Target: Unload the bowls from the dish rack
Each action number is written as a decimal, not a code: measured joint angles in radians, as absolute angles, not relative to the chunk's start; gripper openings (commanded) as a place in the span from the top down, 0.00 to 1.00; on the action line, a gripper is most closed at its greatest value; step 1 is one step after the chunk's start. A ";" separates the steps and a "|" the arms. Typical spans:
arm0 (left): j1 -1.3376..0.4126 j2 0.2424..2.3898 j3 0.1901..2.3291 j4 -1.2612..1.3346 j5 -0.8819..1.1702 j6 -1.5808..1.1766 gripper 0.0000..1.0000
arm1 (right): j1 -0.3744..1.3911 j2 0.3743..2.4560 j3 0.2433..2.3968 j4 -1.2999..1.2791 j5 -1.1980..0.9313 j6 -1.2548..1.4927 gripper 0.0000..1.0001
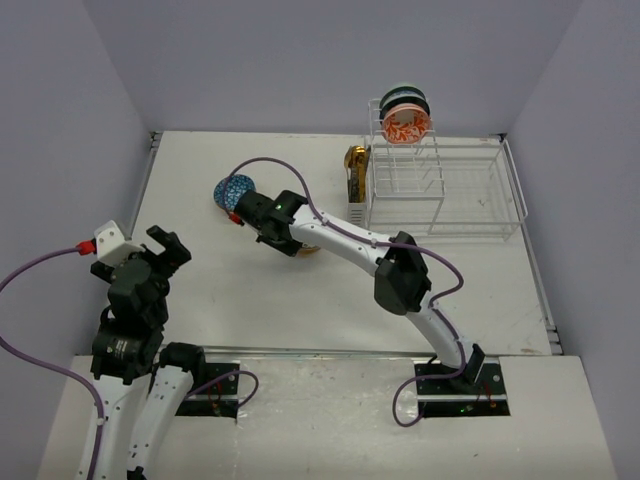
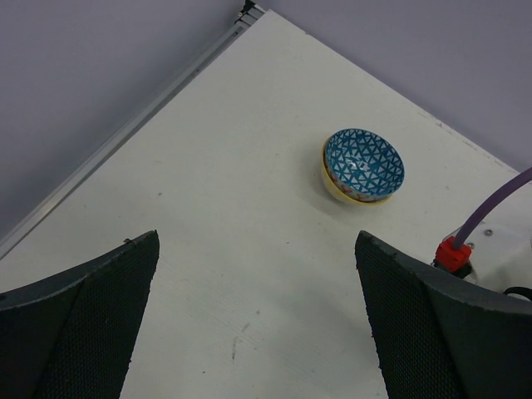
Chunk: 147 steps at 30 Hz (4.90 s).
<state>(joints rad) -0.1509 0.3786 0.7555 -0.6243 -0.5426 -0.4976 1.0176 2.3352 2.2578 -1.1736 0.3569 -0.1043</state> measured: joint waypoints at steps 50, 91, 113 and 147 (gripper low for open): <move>-0.151 0.377 0.755 -0.622 -0.518 -0.493 0.00 | 0.914 1.821 2.170 -0.953 0.142 0.006 0.25; -0.151 0.533 0.754 -0.580 -0.340 -0.429 0.00 | 0.183 1.636 1.268 0.344 0.123 1.591 0.73; -0.151 0.531 0.754 -0.567 -0.325 -0.426 0.00 | 0.183 1.621 1.217 0.450 0.134 1.608 1.00; -0.151 0.523 0.744 -0.564 -0.322 -0.427 0.00 | 0.173 1.372 1.071 0.681 -0.099 1.418 1.00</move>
<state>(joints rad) -0.1513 0.5232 0.7444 -0.5640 -0.3218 -0.4267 0.1726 1.3724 1.0714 0.6807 -0.0994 1.4181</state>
